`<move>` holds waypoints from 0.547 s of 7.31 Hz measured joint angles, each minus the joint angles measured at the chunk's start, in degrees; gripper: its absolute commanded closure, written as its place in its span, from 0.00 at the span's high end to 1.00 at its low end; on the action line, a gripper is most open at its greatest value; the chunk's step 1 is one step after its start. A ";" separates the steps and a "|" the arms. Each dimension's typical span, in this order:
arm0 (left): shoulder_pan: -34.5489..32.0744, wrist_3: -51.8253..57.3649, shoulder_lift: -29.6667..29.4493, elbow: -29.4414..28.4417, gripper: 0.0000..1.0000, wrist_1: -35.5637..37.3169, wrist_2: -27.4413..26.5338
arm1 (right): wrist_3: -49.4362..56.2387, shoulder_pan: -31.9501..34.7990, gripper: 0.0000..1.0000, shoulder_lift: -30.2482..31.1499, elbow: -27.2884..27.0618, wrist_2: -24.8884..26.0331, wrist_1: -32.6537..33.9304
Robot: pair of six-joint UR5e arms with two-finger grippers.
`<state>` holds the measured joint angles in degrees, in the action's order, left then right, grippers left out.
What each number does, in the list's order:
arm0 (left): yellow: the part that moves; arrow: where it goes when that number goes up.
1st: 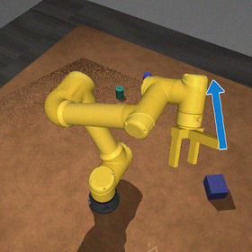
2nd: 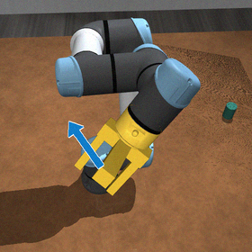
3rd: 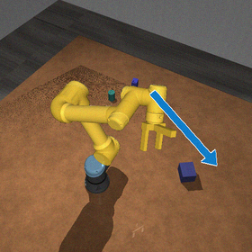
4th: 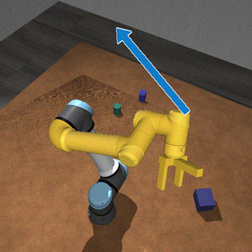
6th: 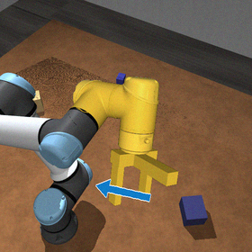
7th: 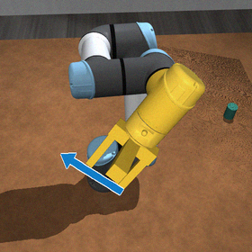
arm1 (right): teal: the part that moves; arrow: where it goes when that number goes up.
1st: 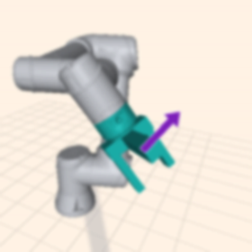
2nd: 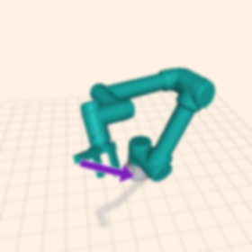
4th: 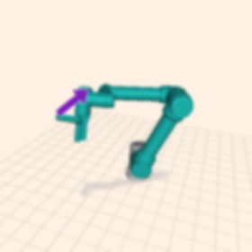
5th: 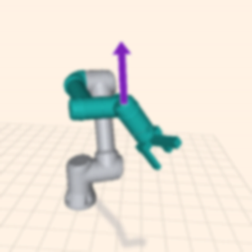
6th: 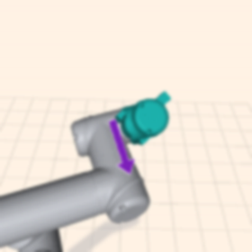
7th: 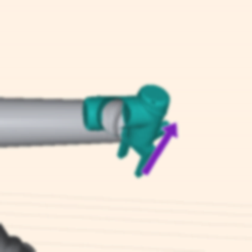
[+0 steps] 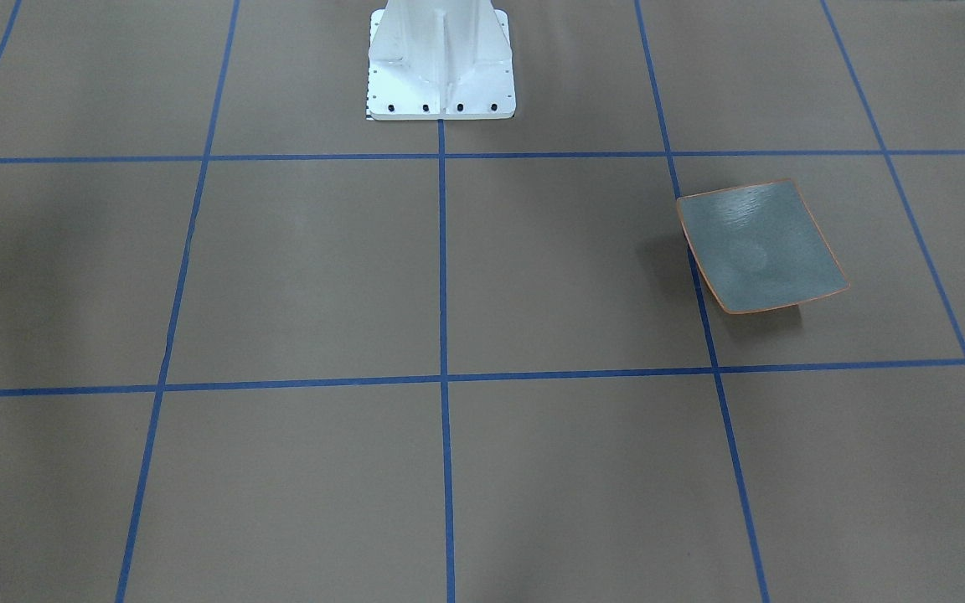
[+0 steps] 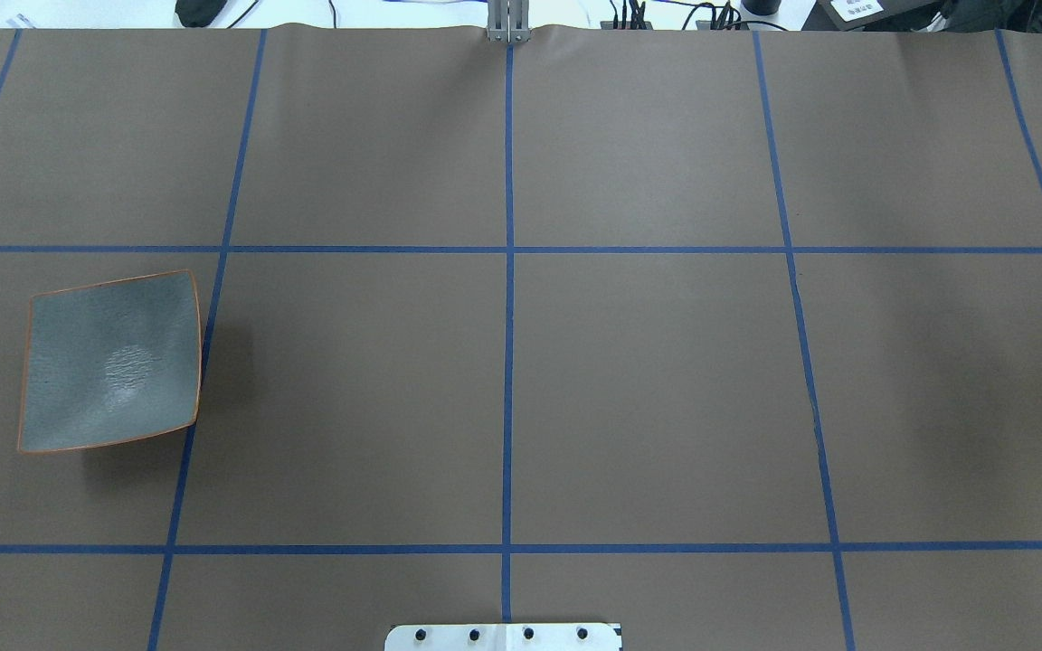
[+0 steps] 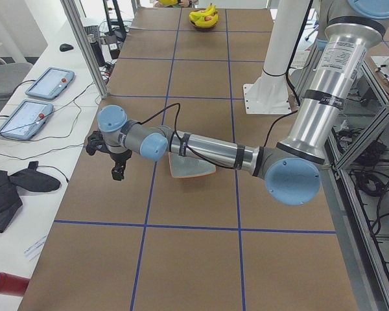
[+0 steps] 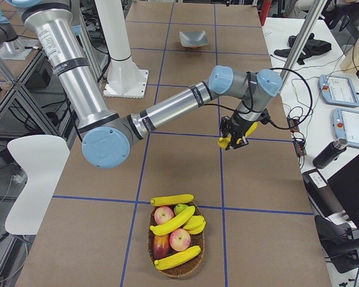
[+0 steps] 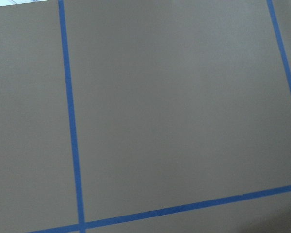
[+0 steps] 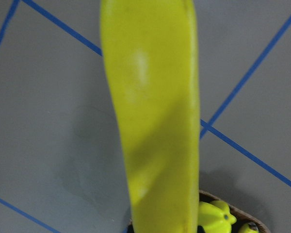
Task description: Transfer all bananas from basket to plate
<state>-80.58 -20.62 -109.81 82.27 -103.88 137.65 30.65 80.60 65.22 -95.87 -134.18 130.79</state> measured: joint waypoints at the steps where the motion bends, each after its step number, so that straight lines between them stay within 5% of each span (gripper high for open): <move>1: 1.74 -4.18 -1.61 0.14 1.00 -0.47 0.07 | -6.80 -3.84 0.00 -0.75 -1.98 -3.38 -0.17; 4: 8.69 -16.94 -7.34 0.46 1.00 -2.42 0.37 | -32.07 -16.10 0.00 -8.18 -4.23 -8.86 -2.86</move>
<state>-71.89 -37.56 -117.15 82.73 -106.30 138.02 -1.41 64.50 57.04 -100.10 -143.04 127.93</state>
